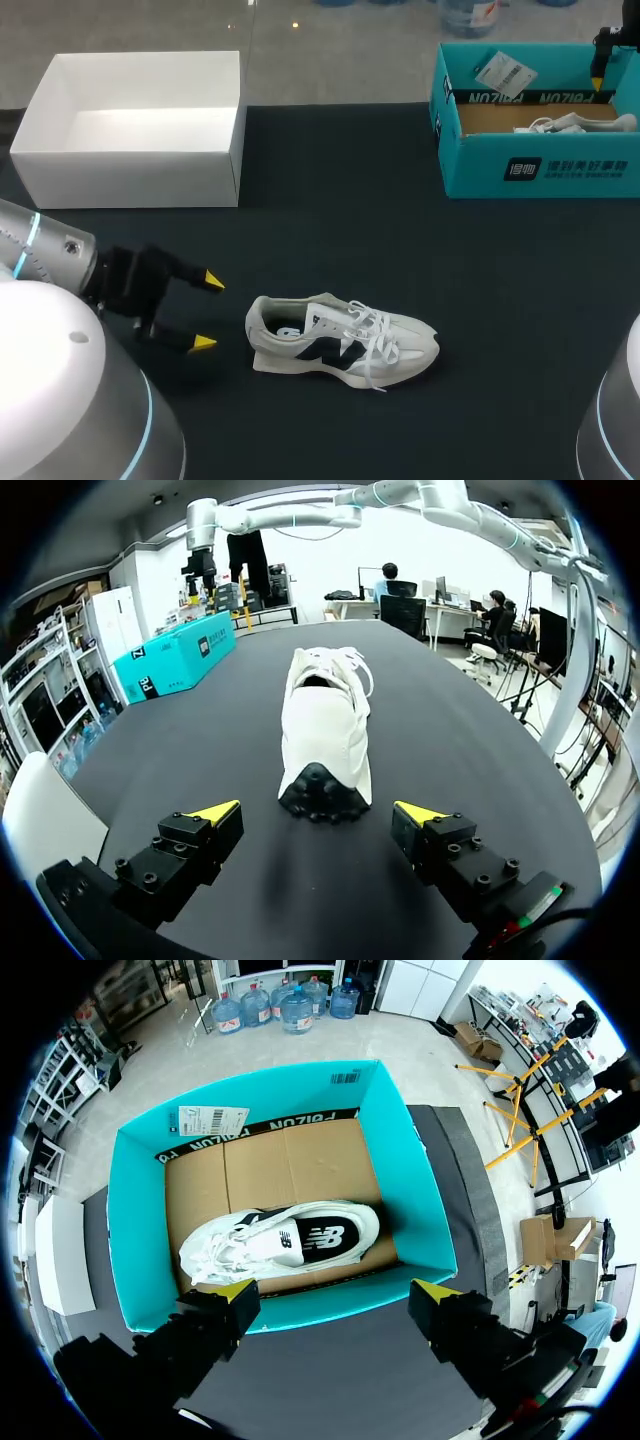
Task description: Take the shoe out of the shoebox, open the shoe tongue, remove and reinsert the insole, then place the shoe into the shoebox
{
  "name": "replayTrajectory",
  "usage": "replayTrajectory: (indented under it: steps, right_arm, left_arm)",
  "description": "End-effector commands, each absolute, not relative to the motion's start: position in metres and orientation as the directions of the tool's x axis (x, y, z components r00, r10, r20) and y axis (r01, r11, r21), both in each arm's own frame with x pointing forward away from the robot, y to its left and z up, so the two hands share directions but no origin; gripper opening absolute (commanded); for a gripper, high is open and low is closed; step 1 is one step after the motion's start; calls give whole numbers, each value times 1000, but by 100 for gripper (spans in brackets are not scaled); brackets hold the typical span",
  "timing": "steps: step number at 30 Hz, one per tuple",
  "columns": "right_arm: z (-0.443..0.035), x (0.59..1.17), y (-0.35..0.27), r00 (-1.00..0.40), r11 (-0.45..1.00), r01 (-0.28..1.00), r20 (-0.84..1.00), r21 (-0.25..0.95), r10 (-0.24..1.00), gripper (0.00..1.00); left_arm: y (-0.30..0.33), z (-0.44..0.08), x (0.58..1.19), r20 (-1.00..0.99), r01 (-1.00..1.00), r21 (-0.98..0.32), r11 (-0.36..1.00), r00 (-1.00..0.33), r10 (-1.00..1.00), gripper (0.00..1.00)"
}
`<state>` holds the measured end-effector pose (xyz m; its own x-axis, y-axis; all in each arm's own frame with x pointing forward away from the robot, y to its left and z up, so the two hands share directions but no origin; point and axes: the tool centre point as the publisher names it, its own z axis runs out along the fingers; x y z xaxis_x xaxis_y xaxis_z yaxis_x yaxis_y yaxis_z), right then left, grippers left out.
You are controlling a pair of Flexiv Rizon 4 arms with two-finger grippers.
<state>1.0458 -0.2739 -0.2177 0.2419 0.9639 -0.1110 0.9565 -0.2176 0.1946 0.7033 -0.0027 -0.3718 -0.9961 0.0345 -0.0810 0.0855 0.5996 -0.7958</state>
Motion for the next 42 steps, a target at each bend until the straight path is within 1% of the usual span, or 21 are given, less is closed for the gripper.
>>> replayTrajectory:
  steps: [1, 14, 22, 29, 42]
  right_arm:
    - [-217, 1046, -274, 243, -219, 956, -111, 195, 964, 100]
    - [-217, 1046, -274, 243, -219, 956, -111, 195, 964, 100]
    - [-217, 1046, -274, 243, -219, 956, -111, 195, 964, 100]
    - [-217, 1046, -274, 243, -219, 956, -111, 195, 964, 100]
    - [-217, 1046, -274, 243, -219, 956, -111, 195, 964, 100]
  left_arm:
    - [-9, -380, 701, -76, 81, -801, 593, -997, 33, 100]
    - [-36, -417, 712, -57, 93, -836, 540, -995, 83, 100]
    - [-44, -420, 721, -24, 73, -854, 516, -995, 100, 100]
    - [-51, -417, 710, 44, 53, -871, 488, -982, 185, 100]
    - [-64, -419, 698, 49, 53, -883, 467, -978, 203, 100]
